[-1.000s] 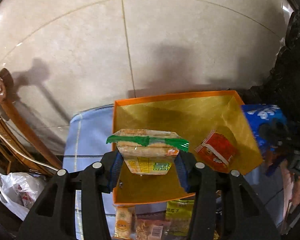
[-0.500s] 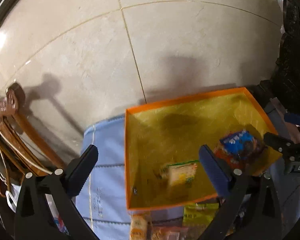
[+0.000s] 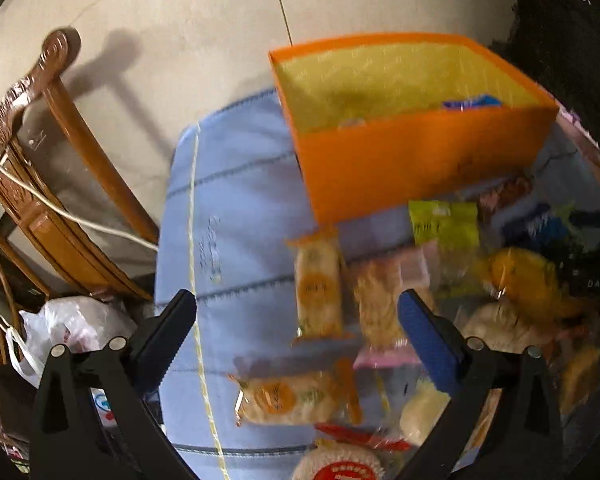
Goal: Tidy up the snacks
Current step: 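Grasp another blue cookie bag with the right tool and drop it into the box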
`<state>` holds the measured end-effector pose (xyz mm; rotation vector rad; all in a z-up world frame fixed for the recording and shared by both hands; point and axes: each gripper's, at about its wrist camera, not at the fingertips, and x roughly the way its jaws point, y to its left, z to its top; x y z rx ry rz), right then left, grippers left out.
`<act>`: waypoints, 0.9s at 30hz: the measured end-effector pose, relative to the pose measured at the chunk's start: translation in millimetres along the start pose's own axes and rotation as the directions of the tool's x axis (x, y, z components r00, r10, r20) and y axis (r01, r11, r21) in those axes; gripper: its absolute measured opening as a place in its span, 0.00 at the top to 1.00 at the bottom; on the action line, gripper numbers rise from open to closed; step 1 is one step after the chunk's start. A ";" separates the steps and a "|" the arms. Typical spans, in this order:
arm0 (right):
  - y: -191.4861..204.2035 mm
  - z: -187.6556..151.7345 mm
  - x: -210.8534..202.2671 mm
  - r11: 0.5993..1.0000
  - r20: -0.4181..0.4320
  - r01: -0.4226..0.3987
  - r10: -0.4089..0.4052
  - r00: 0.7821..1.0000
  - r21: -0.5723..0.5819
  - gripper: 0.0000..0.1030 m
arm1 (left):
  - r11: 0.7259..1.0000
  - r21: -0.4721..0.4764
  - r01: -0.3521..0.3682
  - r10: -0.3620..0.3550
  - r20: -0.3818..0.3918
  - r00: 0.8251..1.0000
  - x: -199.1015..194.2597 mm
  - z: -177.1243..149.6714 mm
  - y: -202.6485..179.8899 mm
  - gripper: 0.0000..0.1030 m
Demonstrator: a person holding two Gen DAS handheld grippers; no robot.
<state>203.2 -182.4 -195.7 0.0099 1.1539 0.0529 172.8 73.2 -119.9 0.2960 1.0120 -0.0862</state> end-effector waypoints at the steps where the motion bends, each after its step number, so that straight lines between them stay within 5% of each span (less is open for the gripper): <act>1: 9.6 -0.4 1.2 1.000 0.004 0.004 -0.004 1.000 -0.024 0.03 | 1.000 0.001 0.007 -0.007 -0.004 1.000 3.5 -1.5 -2.5 0.04; 4: 20.2 -1.9 7.1 0.998 0.013 0.030 -0.029 0.999 -0.049 0.04 | 0.999 0.016 0.049 -0.048 -0.008 0.999 14.5 -7.5 -14.4 0.04; 6: 16.4 -4.4 6.8 1.000 0.025 0.021 -0.020 0.999 -0.010 0.13 | 0.997 0.040 0.061 -0.060 -0.018 0.998 24.0 -7.1 -26.8 0.04; 7: 15.8 -5.8 4.2 1.000 0.034 0.017 -0.016 0.999 -0.017 0.39 | 0.997 0.049 0.066 -0.065 -0.020 0.998 27.4 -7.6 -30.6 0.04; 8: 13.4 -7.8 1.7 1.000 0.026 0.025 -0.025 0.999 -0.013 0.43 | 0.996 0.057 0.070 -0.069 -0.024 0.997 31.5 -8.9 -35.0 0.04; 14: -12.2 -24.6 -13.7 0.994 0.012 -0.052 0.051 0.999 0.098 0.46 | 0.996 0.031 0.082 -0.079 -0.099 0.992 60.8 -14.6 -49.1 0.10; 16: -15.0 -28.4 -19.8 0.993 0.014 -0.046 0.045 0.999 0.112 0.46 | 0.991 0.006 0.131 -0.130 -0.089 0.988 60.9 -18.4 -54.3 0.40; 18: -18.9 -28.4 -27.4 0.991 0.023 -0.058 0.056 0.998 0.121 0.46 | 0.989 0.102 0.109 -0.101 -0.082 0.992 56.1 -21.5 -71.3 0.52; 27: -49.5 -40.2 -76.0 0.980 0.128 -0.044 0.019 0.992 0.194 0.49 | 0.992 0.063 0.110 -0.106 -0.069 0.992 31.6 -25.2 -64.9 0.57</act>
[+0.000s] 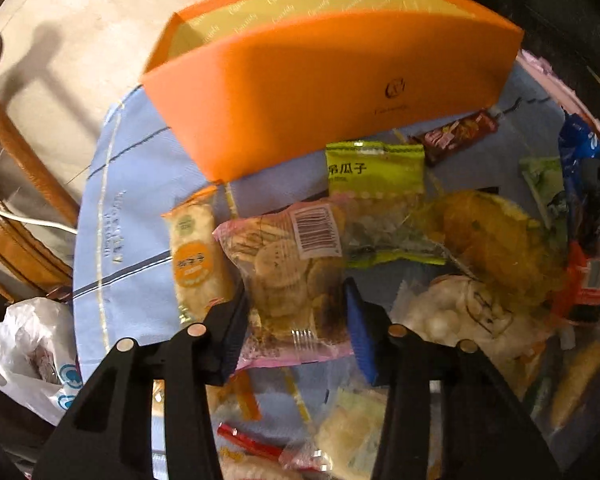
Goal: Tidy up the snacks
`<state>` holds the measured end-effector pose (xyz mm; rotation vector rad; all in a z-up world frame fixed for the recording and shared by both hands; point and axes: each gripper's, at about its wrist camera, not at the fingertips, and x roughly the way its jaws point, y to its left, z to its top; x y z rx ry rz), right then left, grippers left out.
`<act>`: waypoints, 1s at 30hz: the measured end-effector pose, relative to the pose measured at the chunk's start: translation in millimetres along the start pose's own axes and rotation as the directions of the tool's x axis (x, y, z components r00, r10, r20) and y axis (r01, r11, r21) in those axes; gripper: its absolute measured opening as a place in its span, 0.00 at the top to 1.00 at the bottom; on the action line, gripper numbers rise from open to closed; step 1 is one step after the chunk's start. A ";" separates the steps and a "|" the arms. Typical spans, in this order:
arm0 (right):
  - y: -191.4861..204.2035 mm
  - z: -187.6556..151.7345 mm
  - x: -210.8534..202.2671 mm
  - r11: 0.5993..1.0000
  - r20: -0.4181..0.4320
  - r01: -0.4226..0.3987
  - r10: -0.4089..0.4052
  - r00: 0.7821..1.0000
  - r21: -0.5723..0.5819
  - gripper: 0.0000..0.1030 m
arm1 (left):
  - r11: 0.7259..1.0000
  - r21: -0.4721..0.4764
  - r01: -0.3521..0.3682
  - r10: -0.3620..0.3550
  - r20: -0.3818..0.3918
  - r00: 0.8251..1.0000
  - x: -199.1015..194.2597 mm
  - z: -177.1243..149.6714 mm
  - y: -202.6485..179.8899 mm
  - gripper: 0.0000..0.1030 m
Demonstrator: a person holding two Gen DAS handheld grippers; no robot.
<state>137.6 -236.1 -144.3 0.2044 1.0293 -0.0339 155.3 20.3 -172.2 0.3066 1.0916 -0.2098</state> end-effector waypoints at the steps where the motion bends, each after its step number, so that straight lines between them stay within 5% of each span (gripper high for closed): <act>1: -0.9 2.7 -4.7 1.000 0.014 0.003 -0.003 1.000 0.007 0.49 | 1.000 -0.012 -0.006 0.006 0.002 1.000 -5.6 0.2 2.3 0.57; 8: -4.4 31.2 -49.4 0.999 0.128 -0.027 0.024 0.992 0.027 0.49 | 0.995 -0.099 -0.011 0.024 0.139 0.990 -82.8 24.3 17.5 0.57; 15: 13.1 69.1 -74.8 0.997 0.199 -0.066 0.072 0.977 -0.037 0.49 | 0.973 -0.214 -0.082 0.133 0.237 0.962 -127.9 68.4 33.3 0.57; 21: 23.9 145.0 -73.5 0.992 0.233 -0.077 0.098 0.968 -0.097 0.49 | 0.965 -0.245 -0.097 0.176 0.325 0.929 -141.9 130.5 50.1 0.74; 23: 30.5 172.0 -65.8 0.991 0.234 -0.077 0.101 0.967 -0.111 0.49 | 0.964 -0.251 -0.087 0.169 0.328 0.929 -136.3 149.6 52.6 0.83; 26: 39.1 196.0 -56.2 0.988 0.238 -0.095 0.122 0.964 -0.121 0.49 | 0.964 -0.261 -0.057 0.146 0.334 0.931 -121.2 168.3 56.2 0.84; 30: 44.3 198.1 -56.6 0.984 0.254 -0.121 0.151 0.955 -0.129 0.49 | 0.964 -0.264 -0.032 0.112 0.295 0.949 -104.2 166.0 61.4 0.91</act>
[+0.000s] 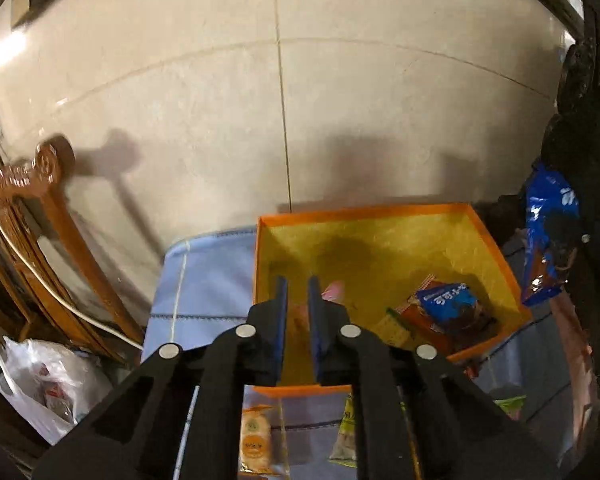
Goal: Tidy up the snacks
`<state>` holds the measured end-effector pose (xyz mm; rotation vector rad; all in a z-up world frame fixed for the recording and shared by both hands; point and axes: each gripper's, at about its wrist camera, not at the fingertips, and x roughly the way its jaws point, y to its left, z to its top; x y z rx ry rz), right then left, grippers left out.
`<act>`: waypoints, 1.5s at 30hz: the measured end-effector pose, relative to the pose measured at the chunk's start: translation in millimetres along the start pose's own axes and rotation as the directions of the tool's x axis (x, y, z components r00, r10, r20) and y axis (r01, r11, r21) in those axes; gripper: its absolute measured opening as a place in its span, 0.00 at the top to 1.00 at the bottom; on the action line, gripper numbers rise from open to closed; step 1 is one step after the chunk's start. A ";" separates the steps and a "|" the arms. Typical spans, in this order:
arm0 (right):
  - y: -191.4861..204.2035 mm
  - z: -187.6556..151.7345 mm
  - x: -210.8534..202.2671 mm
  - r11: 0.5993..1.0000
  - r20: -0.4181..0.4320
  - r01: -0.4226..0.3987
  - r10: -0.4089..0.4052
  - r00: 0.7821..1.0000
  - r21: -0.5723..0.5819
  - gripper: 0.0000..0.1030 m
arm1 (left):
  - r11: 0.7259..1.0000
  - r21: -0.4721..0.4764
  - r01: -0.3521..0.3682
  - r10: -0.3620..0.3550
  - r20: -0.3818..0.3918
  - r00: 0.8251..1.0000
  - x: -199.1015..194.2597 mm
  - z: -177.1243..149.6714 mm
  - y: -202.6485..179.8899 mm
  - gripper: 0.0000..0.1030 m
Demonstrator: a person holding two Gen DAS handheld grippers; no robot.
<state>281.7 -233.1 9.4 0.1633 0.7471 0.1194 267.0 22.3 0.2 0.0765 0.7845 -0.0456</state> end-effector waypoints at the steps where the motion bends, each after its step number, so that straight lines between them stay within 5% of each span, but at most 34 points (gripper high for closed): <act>1: 0.5 -0.8 0.2 1.000 -0.001 0.003 -0.003 1.000 -0.004 0.49 | 1.000 -0.002 -0.002 0.002 -0.001 1.000 0.8 -1.1 1.9 0.91; 5: -2.0 -5.6 7.8 1.000 -0.025 -0.005 0.006 1.000 0.011 0.49 | 1.000 -0.018 -0.003 0.003 -0.020 1.000 5.9 -6.9 9.0 0.91; 6: -0.6 -8.1 11.5 1.000 -0.025 0.010 -0.009 1.000 0.011 0.47 | 1.000 -0.018 -0.005 0.005 -0.015 1.000 6.0 -8.2 7.5 0.80; 7: 0.3 -9.6 15.8 1.000 -0.029 0.025 -0.025 0.999 0.015 0.27 | 0.999 -0.030 -0.017 0.017 -0.005 1.000 5.5 -9.2 8.0 0.61; 8: -0.5 -10.2 26.2 0.999 -0.053 0.040 -0.039 0.998 0.025 0.04 | 0.998 -0.050 -0.030 0.030 0.003 1.000 7.0 -9.4 9.5 0.11; 9: -2.0 -11.2 32.7 0.998 -0.058 0.049 -0.046 0.997 0.039 0.04 | 0.997 -0.068 -0.045 0.047 0.022 0.999 7.9 -9.7 10.9 0.05; 16: -15.1 -26.6 35.2 0.997 -0.092 0.073 -0.070 0.993 0.032 0.04 | 0.993 -0.035 -0.108 0.108 -0.011 0.994 3.5 -36.1 31.6 0.04; 20: -25.2 -71.7 8.4 0.994 -0.137 0.108 -0.110 0.984 -0.026 0.04 | 0.985 0.067 -0.157 0.163 -0.097 0.982 9.3 -90.2 52.5 0.04; 24: -47.9 -146.3 8.9 0.977 -0.270 0.211 -0.209 0.940 -0.022 0.04 | 0.985 0.085 -0.150 0.166 -0.239 0.957 38.4 -146.3 65.3 0.04; 27: -60.0 -187.4 17.5 0.959 -0.333 0.284 -0.265 0.905 0.010 0.04 | 0.988 0.047 -0.147 0.155 -0.277 0.948 58.0 -169.3 69.3 0.04; 31: -68.5 -217.3 33.6 0.956 -0.388 0.286 -0.238 0.890 0.070 0.04 | 0.992 0.039 -0.122 0.128 -0.302 0.945 77.4 -178.1 66.6 0.04; 35: -61.3 -227.0 52.9 0.969 -0.372 0.237 -0.197 0.907 0.065 0.04 | 0.989 0.071 -0.130 0.145 -0.288 0.946 90.3 -177.1 60.1 0.04; 37: -62.5 -233.6 66.9 0.962 -0.418 0.268 -0.225 0.880 0.047 0.04 | 0.987 0.083 -0.140 0.159 -0.293 0.943 98.9 -176.2 53.9 0.04; 39: -63.5 -241.0 73.6 0.964 -0.405 0.265 -0.229 0.885 0.034 0.03 | 0.988 0.081 -0.134 0.153 -0.303 0.941 108.1 -180.4 53.7 0.05; 41: -59.4 -244.6 72.1 0.960 -0.382 0.279 -0.255 0.889 0.009 0.15 | 0.996 0.031 -0.078 0.084 -0.277 0.957 105.4 -183.0 55.1 0.23; 43: -58.0 -245.0 63.5 0.955 -0.364 0.294 -0.266 0.892 0.023 0.46 | 1.000 -0.016 0.004 -0.008 -0.286 0.958 103.6 -184.7 54.3 0.59; 45: -58.2 -239.6 58.0 0.955 -0.364 0.296 -0.267 0.892 0.025 0.54 | 0.999 0.042 -0.007 0.018 -0.267 0.964 101.0 -186.1 41.7 0.66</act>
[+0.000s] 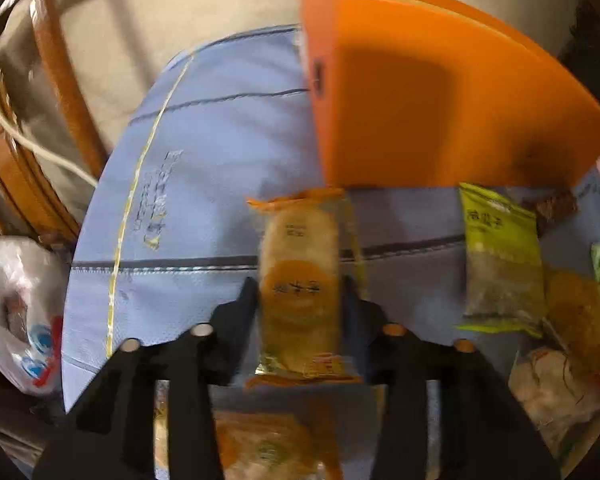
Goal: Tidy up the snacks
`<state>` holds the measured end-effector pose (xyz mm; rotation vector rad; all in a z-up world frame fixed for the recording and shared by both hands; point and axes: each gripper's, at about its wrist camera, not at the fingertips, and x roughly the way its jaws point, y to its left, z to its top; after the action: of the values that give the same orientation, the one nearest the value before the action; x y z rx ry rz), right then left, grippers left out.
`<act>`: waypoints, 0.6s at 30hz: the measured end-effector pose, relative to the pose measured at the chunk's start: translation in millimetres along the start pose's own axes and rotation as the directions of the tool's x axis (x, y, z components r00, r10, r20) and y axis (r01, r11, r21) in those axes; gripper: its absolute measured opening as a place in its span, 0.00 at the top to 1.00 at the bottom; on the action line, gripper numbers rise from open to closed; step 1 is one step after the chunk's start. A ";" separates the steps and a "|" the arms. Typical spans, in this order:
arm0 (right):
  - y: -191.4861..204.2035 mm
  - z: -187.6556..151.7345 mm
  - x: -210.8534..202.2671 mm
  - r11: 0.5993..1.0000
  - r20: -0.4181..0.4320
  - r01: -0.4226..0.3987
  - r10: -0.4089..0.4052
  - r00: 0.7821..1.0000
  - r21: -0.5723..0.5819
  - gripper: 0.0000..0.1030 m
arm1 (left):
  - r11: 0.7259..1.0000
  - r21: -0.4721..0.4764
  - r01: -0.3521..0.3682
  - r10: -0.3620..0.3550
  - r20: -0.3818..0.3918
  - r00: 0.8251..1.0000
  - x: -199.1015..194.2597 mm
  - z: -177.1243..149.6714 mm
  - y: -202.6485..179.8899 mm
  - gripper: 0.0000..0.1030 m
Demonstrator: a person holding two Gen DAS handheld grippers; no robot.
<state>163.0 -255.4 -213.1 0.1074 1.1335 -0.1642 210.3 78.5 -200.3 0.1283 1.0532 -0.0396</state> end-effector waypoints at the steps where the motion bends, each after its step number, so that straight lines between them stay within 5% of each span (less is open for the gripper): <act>1: 0.2 0.6 -1.4 1.000 0.000 -0.002 0.002 1.000 0.001 0.57 | 0.999 0.023 -0.022 0.022 0.007 1.000 -0.3 -0.8 -3.7 0.66; 7: -4.6 2.8 -23.0 0.999 0.037 -0.034 0.033 0.999 0.029 0.73 | 0.999 -0.042 -0.004 0.004 -0.006 1.000 -2.6 0.2 7.2 0.67; 18: -4.5 8.5 -38.7 0.998 0.072 -0.054 0.051 0.996 0.033 0.75 | 0.997 -0.077 0.005 -0.004 0.017 1.000 -23.9 -0.3 11.2 0.67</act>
<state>153.7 -258.4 -174.5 0.1615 1.0556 -0.1401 199.3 89.0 -178.8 0.0555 1.0367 -0.0039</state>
